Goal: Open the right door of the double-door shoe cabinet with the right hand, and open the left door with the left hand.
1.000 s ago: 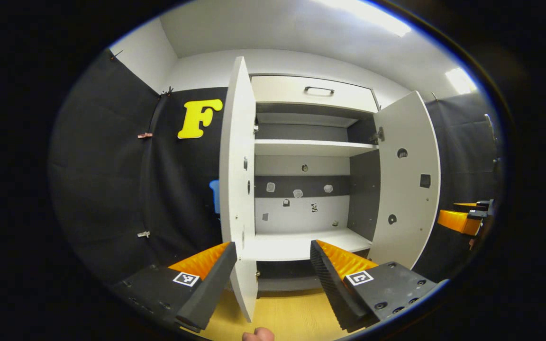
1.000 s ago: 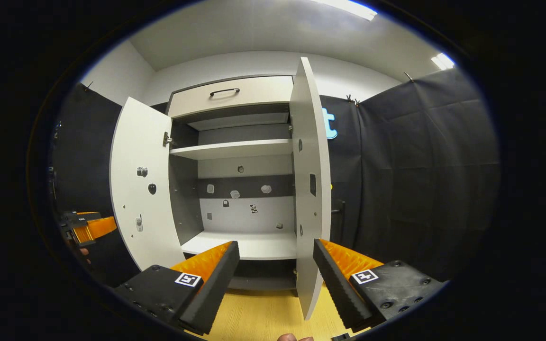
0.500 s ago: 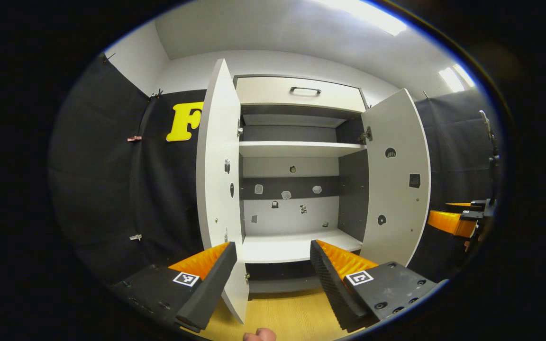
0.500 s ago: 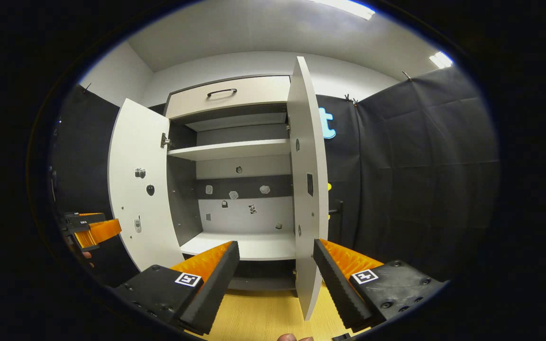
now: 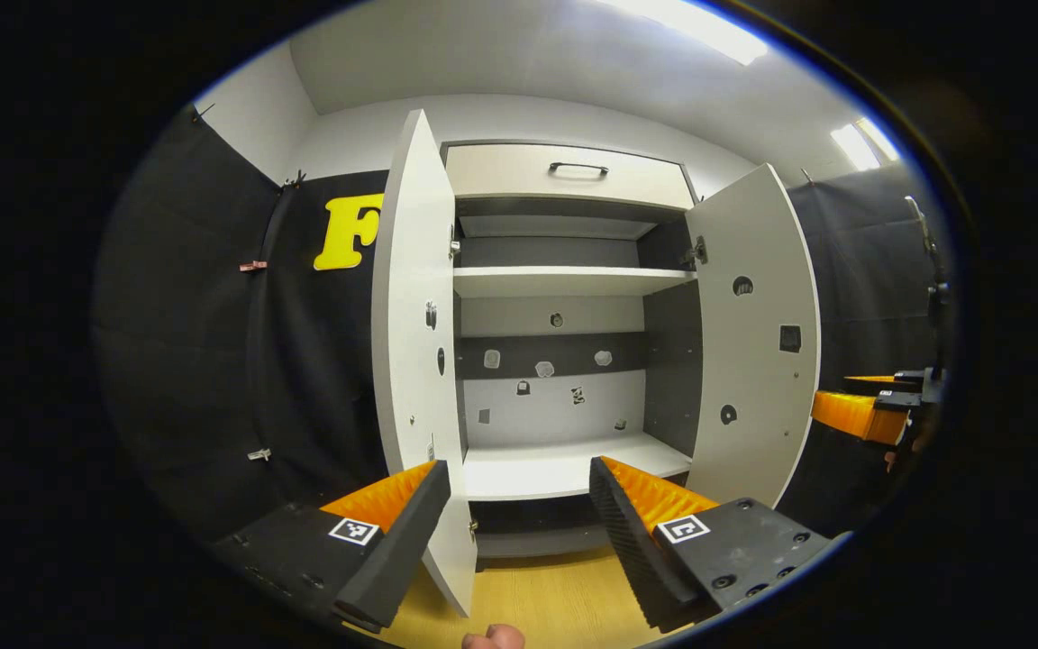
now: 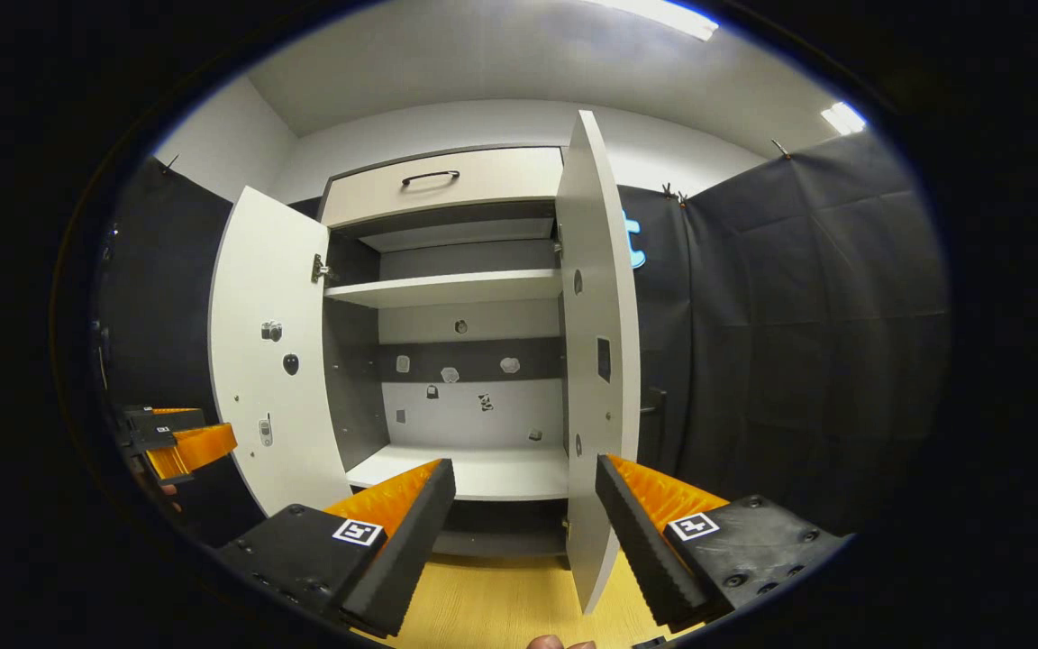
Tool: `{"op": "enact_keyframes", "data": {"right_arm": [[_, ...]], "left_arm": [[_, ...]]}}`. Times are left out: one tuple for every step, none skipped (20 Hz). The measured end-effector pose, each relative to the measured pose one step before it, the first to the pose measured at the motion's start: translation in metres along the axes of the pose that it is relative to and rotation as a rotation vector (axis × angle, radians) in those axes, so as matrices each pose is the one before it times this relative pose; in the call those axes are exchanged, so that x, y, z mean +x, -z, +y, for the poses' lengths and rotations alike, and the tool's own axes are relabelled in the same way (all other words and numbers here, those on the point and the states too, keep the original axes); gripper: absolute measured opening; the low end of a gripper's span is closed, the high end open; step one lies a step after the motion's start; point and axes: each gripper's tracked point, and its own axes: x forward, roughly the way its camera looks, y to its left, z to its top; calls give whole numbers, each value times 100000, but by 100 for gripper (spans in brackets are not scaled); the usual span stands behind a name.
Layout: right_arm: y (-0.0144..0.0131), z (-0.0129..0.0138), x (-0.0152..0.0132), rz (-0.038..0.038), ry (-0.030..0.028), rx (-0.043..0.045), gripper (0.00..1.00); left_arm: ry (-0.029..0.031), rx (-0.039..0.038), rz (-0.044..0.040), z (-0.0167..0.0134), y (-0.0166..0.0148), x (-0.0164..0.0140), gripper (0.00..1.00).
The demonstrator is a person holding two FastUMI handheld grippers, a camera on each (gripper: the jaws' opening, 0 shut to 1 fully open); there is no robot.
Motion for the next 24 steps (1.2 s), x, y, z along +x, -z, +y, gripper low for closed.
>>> {"op": "enact_keyframes", "data": {"right_arm": [[-166, 9, 26, -209, 109, 88, 99], [-47, 134, -56, -524, -432, 260, 99], [-27, -17, -33, -213, 161, -25, 99], [113, -106, -1, 11, 243, -261, 99], [77, -154, 66, 365, 117, -127, 99], [-4, -2, -13, -127, -118, 209, 99], [-27, -130, -72, -358, 277, 251, 99], [65, -173, 70, -121, 148, 166, 99], [86, -63, 12, 33, 27, -28, 99], [11, -39, 112, -5, -24, -129, 99], [-78, -31, 86, -186, -49, 90, 99], [-86, 59, 132, -133, -170, 270, 99], [-98, 89, 101, -153, -192, 242, 99], [-2, 47, -32, -30, -200, -80, 99], [-11, 68, 33, -227, -137, -289, 99], [-51, 130, 171, -33, 53, -349, 99], [-11, 111, -15, -88, -39, -149, 99], [39, 126, -64, -103, 14, 32, 99], [106, 110, -111, 248, -201, -157, 99], [54, 49, -4, 230, -77, -334, 99], [101, 16, -96, 168, -36, -476, 99], [31, -28, -18, 73, 128, -185, 99], [54, -64, 4, 95, 59, 192, 99], [-8, -86, 9, -9, 172, 318, 99]], "left_arm": [[-184, 154, 29, 96, -18, -31, 96], [154, -271, -77, -62, -14, -30, 96], [-164, -342, -176, -1, -76, 16, 96], [-344, -165, -62, 49, 18, 53, 96], [-296, -228, -367, 40, -88, -5, 96], [-266, -122, -347, 8, -35, 104, 96], [-189, 220, -130, -8, -45, 15, 96], [-489, 531, -69, 153, -33, -22, 96], [-297, 484, 75, 145, -10, -34, 96], [-438, 96, -300, 109, -44, 10, 96], [-316, -283, 30, 39, 3, -45, 96], [-335, -227, -120, -32, 15, 9, 96], [-373, 91, -30, 81, -8, -24, 96], [-403, 168, 54, 115, 38, 14, 96], [-227, 119, -149, 81, -63, -13, 96], [-51, -21, 149, 7, 50, 50, 96], [142, -186, -15, -4, -1, -37, 96], [184, -91, 131, -60, 49, 11, 96], [-108, 49, -52, 43, 33, -12, 96], [-366, 34, 309, 103, 53, 38, 96], [-191, -97, 283, 48, 48, -12, 96], [-118, -186, 612, -57, 118, -40, 96], [76, -36, 307, -76, 36, -147, 96], [92, 138, 130, 24, 2, 53, 96]]}}
